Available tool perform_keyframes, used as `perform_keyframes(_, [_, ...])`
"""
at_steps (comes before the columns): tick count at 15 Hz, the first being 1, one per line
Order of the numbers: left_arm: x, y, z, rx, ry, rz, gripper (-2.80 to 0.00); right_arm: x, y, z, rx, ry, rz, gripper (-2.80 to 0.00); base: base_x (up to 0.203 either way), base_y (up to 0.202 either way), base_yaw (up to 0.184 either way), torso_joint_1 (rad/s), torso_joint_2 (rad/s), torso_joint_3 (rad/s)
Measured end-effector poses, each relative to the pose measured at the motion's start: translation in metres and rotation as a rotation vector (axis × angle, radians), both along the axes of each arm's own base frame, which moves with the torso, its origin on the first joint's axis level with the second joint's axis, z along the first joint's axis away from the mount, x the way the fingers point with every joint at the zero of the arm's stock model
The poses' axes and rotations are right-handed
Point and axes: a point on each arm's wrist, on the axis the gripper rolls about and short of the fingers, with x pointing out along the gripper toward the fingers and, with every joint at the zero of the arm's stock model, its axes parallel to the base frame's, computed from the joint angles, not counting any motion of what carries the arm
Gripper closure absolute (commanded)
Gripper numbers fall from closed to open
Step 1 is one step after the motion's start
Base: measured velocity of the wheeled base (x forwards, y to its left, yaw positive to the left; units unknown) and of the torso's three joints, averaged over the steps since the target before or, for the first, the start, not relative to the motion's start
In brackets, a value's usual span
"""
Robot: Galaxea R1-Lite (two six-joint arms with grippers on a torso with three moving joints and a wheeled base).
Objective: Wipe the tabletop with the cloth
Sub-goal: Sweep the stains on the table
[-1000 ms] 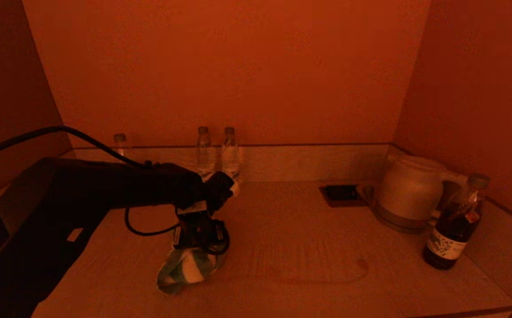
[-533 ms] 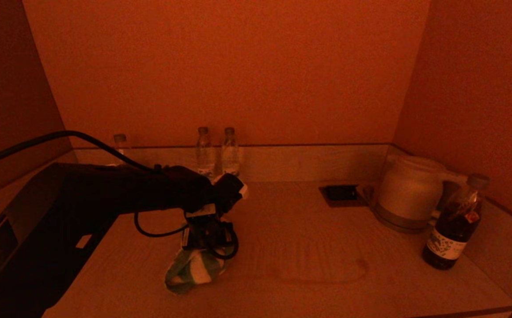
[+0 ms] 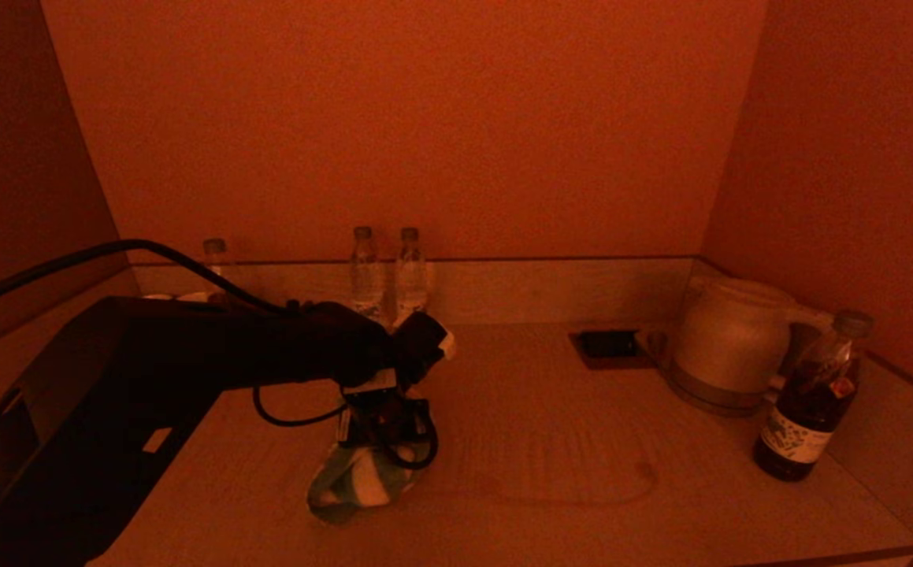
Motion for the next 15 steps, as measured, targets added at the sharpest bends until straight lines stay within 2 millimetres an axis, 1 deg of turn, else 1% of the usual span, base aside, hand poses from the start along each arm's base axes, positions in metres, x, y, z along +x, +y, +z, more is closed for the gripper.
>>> perform_keyframes(11, [-0.007,-0.012,0.003,-0.022,-0.029,-0.036,0.00,0.000,0.000,0.000,0.000,0.000,0.000,0.00,0.000,0.000,0.000,0.000,0.00,0.000])
perform_keyframes(15, [-0.011,-0.018,0.011,-0.044,-0.055,-0.055,0.00,0.000,0.000,0.000,0.000,0.000,0.000,0.00,0.000,0.000,0.000,0.000,0.00,0.000])
